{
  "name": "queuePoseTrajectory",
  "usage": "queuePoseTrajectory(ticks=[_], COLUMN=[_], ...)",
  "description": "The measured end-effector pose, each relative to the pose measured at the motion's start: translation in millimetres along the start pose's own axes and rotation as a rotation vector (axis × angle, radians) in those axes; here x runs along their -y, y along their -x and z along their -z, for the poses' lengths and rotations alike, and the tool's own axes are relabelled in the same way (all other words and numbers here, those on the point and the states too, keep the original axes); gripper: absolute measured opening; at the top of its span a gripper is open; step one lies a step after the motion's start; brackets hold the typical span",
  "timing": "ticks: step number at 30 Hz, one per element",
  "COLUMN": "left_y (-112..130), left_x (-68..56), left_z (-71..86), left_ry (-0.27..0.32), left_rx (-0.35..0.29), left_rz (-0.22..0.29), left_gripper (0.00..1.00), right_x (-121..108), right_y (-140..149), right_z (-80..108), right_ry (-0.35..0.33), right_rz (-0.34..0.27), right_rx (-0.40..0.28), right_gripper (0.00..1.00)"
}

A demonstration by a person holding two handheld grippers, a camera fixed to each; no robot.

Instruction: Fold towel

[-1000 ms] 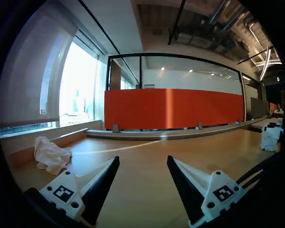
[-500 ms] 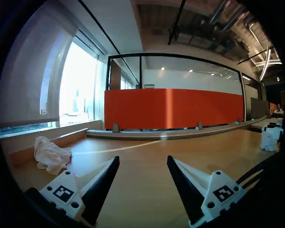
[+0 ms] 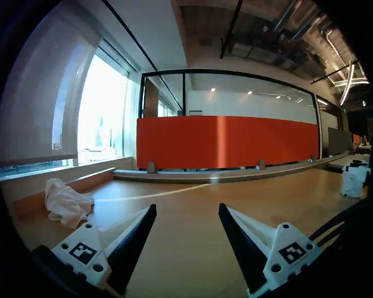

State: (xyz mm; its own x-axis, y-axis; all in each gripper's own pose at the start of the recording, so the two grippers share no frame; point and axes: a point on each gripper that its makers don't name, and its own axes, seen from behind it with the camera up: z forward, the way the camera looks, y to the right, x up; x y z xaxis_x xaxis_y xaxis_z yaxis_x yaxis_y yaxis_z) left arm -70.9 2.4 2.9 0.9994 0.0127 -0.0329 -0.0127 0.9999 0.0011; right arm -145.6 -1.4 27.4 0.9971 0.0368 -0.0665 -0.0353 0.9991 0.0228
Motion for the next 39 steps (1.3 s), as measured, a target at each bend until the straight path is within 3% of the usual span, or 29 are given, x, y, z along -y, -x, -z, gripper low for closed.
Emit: queuePoseTrajectory(ticks=[39], left_y=[-5.4], left_x=[1.6], left_z=[-0.7], left_ry=[0.001], left_rx=[0.003], left_rz=[0.001], left_gripper=[0.93], right_x=[0.2], right_y=[-0.7], right_z=[2.0], right_ry=[-0.001], right_rz=[-0.001], right_rx=[0.001], right_gripper=[1.0])
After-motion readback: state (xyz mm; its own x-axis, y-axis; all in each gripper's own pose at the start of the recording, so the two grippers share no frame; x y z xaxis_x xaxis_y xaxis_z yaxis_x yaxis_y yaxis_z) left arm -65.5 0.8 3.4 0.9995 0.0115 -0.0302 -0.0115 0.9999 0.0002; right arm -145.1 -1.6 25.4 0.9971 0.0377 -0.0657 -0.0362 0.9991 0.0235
